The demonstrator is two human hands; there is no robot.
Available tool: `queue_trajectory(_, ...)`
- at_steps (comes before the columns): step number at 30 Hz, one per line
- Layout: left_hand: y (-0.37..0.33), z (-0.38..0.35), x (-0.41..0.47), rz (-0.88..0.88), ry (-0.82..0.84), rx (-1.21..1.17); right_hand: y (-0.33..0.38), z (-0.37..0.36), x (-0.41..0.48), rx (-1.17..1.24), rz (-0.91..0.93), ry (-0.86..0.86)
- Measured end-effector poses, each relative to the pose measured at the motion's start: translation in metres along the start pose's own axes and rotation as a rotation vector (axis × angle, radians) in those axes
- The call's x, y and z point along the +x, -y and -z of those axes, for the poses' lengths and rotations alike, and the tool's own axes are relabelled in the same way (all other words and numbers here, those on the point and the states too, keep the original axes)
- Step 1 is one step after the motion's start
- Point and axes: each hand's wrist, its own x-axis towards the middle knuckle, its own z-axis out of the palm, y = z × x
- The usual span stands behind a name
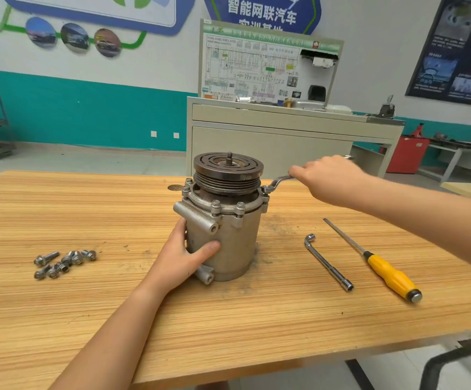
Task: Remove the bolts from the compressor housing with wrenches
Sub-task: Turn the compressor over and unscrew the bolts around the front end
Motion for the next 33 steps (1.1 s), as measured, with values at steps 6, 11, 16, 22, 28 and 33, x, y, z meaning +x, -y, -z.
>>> queue_trajectory(6,0.002,0.0,0.002,-0.002,-0.01,0.012,0.039,-0.029,0.032,0.487,-0.07,-0.442)
queue_trajectory(11,0.004,0.0,0.002,0.004,-0.008,0.021,0.043,-0.029,0.032,0.606,-0.145,-0.465)
queue_trajectory(16,0.005,0.0,0.002,0.011,-0.008,0.01,0.026,-0.016,-0.008,0.732,-0.427,-0.405)
queue_trajectory(22,0.004,0.0,0.002,0.015,-0.01,0.01,0.036,0.017,-0.06,0.372,-0.364,-0.106)
queue_trajectory(28,0.002,0.0,0.001,0.021,-0.005,0.001,0.051,0.036,-0.051,0.256,-0.327,0.012)
queue_trajectory(33,0.001,0.0,0.0,0.015,-0.002,-0.01,0.056,0.052,-0.044,0.141,-0.238,0.108)
